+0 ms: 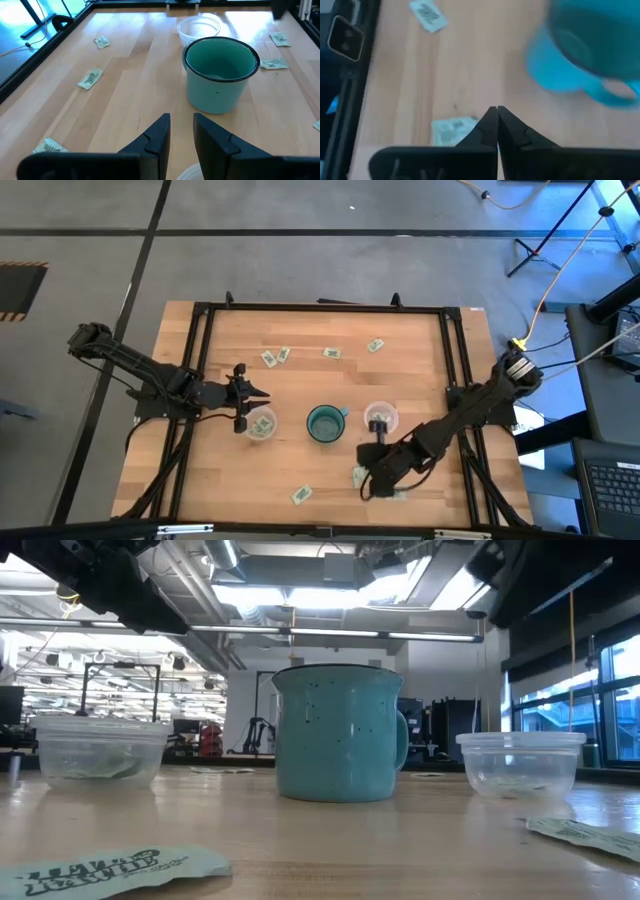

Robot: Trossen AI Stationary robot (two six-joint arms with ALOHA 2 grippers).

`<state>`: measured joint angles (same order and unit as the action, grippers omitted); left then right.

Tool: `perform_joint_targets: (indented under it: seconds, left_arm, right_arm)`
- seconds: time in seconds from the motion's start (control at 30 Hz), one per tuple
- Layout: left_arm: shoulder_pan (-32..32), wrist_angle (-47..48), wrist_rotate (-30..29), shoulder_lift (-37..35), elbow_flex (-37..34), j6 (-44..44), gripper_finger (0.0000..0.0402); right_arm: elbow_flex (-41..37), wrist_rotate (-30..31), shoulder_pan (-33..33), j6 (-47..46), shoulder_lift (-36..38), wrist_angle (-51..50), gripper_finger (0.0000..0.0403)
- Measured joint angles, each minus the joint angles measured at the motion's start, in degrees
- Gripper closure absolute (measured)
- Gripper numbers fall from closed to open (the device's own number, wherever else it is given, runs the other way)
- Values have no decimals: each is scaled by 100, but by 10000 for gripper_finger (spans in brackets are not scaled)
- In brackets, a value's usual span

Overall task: Pick and place Stevia / Truvia into bins
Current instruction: Put the green stevia packet into the right transparent container

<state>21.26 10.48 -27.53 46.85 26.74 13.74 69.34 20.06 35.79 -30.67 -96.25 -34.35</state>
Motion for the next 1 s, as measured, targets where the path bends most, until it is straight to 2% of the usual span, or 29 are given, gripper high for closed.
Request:
perform_joint_targets:
  seconds: [0.13,0.33,0.6,0.73,0.87,1.0]
  left_arm:
    - [0,0,2,0,0,0,323]
    - [0,6,0,0,0,-96,318]
    - [0,6,0,0,0,-149,318]
    - [0,6,3,0,0,-149,319]
    - [0,4,7,0,0,-149,319]
    - [0,6,12,0,0,-149,318]
  right_arm:
    - [-16,10,0,-537,109,-250,397]
    - [-17,-225,4,-626,67,-187,367]
    - [-15,-365,4,-510,-133,232,259]
    - [-15,-368,4,-401,-282,698,223]
    - [-12,-376,58,-48,-574,795,217]
    - [-17,-597,69,-69,-901,890,231]
